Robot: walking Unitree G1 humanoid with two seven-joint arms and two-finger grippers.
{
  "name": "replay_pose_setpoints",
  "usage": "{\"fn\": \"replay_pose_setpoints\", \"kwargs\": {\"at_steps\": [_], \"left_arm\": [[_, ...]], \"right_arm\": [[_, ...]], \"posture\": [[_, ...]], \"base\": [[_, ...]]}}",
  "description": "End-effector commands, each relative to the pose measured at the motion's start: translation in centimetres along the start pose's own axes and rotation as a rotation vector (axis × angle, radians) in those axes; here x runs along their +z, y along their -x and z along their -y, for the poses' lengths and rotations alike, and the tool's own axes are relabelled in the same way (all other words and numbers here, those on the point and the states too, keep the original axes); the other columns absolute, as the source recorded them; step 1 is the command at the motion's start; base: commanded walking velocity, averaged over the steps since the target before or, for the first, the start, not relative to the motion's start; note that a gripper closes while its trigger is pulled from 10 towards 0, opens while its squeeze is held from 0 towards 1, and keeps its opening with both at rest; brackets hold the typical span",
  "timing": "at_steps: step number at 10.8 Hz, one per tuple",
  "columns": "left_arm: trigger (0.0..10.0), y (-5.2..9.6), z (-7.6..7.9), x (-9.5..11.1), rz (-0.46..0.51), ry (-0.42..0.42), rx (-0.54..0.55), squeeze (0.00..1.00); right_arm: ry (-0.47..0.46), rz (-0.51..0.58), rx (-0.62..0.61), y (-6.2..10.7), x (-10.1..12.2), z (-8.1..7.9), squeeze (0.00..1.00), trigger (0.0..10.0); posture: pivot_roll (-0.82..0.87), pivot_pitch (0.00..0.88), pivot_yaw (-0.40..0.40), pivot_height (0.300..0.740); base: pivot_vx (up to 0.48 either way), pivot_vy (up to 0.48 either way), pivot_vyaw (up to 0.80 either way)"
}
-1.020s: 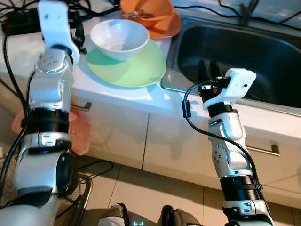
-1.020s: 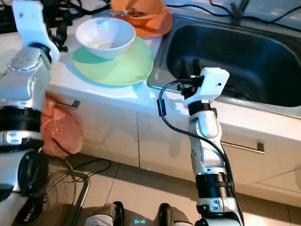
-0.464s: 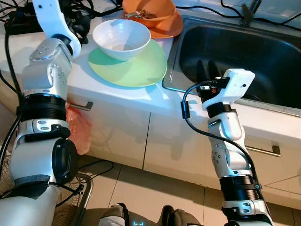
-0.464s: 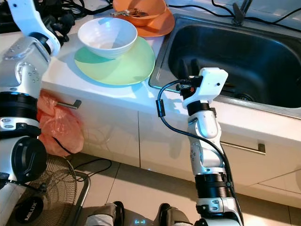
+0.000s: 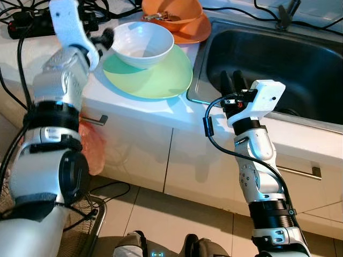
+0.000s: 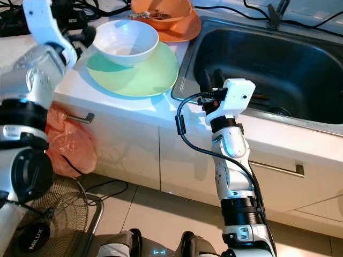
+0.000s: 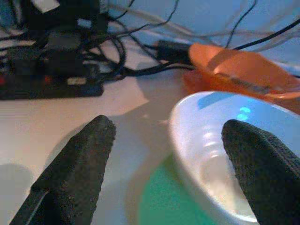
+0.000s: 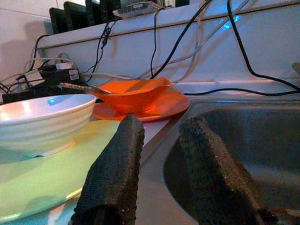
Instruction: Kitchen organization
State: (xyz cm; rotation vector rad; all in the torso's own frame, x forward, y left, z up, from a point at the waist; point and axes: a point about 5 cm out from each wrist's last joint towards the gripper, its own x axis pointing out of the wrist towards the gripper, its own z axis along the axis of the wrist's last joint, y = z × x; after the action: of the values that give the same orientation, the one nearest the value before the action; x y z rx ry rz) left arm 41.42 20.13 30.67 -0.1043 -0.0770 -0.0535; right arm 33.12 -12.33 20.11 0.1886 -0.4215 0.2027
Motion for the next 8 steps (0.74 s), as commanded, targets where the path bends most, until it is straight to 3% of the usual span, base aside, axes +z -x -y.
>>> {"fn": "replay_pose_setpoints", "kwargs": {"at_steps": [1,4,8], "left_arm": [[10.0,-0.3,0.9,1.0,0.02,-0.001,-0.046,0.0],[10.0,-0.8,0.7,0.5,-0.059,0.034,-0.004,0.0],[10.0,-1.1,1.3,-0.8,-0.135,0.007,0.011,0.0]], "right_arm": [[-0.003,0.012,-0.005,0.0,0.2,0.2,0.0,10.0],[-0.004,0.011,-0.003,0.0,0.2,0.2,0.0,10.0],[-0.004,0.007,-0.002,0.1,0.1,0.1,0.0,10.0]], "posture": [[0.12,0.166,-0.024,0.74],[0.12,0.17,-0.021,0.74],[0.13,0.177,-0.016,0.74]], "base": [[0.0,0.0,0.0],[0.0,0.0,0.0],[0.0,0.0,0.0]]}}
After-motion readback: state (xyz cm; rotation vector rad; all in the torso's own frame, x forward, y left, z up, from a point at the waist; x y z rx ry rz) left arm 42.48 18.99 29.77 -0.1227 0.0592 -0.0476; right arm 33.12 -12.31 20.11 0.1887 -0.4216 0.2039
